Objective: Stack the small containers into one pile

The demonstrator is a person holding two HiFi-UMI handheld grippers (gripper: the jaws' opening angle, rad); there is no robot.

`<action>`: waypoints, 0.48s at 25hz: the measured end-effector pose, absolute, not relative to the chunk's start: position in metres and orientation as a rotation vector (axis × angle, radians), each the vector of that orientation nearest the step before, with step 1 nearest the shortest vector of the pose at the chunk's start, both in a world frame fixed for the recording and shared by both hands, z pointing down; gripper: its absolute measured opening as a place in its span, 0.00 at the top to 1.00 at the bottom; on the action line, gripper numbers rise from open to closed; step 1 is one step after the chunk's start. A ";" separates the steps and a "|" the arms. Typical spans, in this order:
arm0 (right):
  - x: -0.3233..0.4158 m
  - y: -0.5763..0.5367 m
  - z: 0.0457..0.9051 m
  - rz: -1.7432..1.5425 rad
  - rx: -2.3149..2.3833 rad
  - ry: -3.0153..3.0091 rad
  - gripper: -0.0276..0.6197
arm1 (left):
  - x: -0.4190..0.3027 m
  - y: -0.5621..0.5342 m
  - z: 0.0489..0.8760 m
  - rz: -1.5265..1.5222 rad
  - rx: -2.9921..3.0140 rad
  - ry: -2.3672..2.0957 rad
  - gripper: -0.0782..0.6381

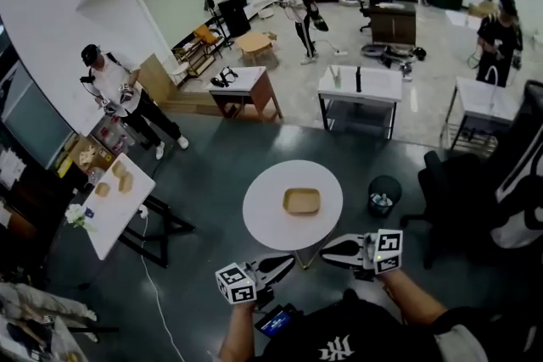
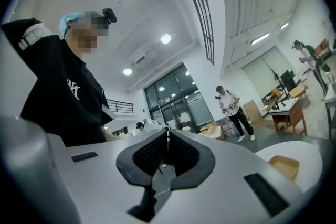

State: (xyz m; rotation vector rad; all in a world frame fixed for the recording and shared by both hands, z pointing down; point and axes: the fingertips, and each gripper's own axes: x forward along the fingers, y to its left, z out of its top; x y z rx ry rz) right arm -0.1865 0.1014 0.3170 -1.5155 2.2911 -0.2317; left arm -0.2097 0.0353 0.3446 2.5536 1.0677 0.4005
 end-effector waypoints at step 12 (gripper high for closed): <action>-0.324 0.055 0.368 -0.428 -1.576 2.266 0.89 | -0.357 0.035 0.426 0.460 2.494 1.038 0.89</action>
